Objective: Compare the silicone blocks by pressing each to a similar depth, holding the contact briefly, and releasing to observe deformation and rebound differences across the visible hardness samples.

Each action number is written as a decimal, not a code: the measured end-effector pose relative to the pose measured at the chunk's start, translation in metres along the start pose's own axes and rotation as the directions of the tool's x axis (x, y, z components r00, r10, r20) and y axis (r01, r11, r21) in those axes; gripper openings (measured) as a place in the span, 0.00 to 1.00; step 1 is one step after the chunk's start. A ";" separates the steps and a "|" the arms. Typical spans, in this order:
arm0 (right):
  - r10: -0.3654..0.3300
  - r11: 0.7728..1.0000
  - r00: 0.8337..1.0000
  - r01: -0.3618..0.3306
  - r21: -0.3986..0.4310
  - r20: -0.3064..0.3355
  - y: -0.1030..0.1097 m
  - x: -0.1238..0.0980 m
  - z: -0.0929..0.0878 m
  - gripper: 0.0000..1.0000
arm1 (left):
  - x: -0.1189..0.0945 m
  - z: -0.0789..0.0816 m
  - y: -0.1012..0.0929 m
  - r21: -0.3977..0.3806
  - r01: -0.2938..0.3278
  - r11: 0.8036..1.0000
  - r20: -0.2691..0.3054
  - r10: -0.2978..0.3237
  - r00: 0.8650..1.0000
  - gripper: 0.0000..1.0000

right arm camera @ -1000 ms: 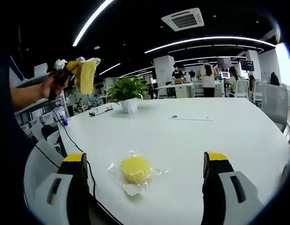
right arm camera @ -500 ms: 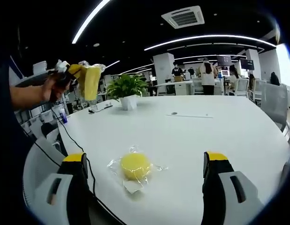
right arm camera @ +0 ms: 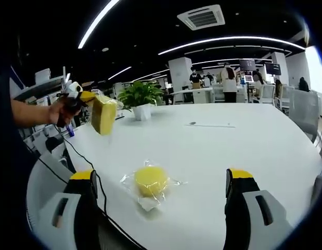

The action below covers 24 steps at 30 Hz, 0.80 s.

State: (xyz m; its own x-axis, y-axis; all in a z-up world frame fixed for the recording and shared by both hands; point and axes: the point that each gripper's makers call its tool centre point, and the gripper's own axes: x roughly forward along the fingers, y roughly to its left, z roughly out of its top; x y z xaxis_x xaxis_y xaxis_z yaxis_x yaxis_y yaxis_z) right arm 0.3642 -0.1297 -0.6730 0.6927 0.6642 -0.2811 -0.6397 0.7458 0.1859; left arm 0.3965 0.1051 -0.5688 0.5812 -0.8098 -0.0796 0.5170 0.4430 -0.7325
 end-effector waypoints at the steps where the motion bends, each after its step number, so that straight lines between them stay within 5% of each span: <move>1: -0.001 1.000 1.000 0.001 0.003 -0.004 0.000 0.000 -0.001 0.96 | 0.000 -0.004 0.004 -0.001 -0.005 1.000 -0.001 0.005 1.000 0.00; 24: -0.007 0.999 1.000 0.007 0.032 -0.001 0.001 -0.007 -0.001 0.96 | -0.015 -0.040 0.078 -0.201 -0.154 0.967 -0.004 0.157 0.988 0.00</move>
State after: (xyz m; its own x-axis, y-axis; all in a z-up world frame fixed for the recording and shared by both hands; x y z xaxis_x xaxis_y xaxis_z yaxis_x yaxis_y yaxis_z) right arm 0.3583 -0.1333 -0.6718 0.6967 0.6590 -0.2835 -0.6239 0.7516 0.2139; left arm 0.4030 0.1370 -0.6516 0.6524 -0.7321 -0.1960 0.2838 0.4758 -0.8325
